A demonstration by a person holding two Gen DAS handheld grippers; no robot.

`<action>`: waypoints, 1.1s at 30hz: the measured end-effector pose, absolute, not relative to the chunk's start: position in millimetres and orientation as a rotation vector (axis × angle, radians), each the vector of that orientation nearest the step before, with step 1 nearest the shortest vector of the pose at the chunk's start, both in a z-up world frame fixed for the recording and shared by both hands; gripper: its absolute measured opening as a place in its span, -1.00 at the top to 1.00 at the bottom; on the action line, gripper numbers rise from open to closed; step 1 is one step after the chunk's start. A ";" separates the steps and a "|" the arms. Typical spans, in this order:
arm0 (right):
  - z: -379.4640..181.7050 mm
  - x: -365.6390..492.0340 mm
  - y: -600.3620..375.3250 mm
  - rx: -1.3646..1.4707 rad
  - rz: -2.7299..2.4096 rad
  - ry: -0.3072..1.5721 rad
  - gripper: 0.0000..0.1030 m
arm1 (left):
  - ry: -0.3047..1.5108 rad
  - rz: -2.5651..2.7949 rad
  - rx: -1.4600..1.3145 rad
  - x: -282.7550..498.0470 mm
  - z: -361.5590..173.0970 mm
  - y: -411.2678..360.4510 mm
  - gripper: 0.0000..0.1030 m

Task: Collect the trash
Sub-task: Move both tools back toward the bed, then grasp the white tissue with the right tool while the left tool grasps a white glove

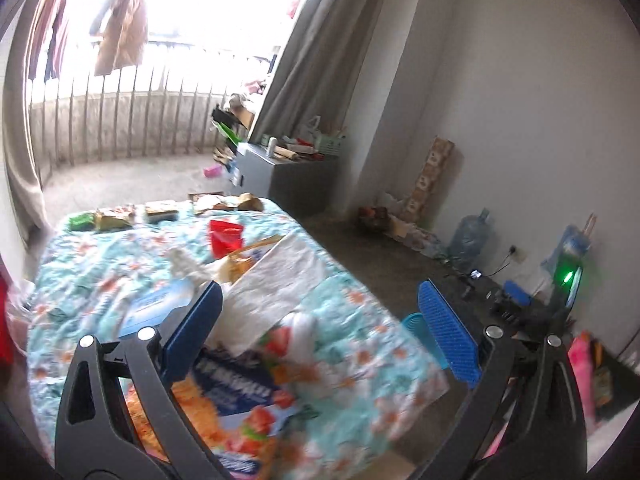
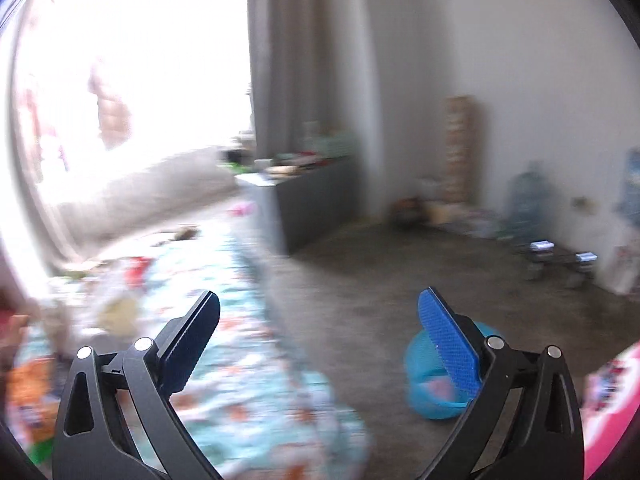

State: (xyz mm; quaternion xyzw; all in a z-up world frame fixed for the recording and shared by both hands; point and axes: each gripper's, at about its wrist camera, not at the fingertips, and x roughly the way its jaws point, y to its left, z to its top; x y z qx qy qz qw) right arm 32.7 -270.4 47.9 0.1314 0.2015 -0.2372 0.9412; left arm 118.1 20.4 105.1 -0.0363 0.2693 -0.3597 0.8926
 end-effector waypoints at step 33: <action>-2.8 225.3 -230.8 0.747 0.256 0.657 0.15 | 0.681 -0.576 0.033 187.0 27.9 31.1 -0.21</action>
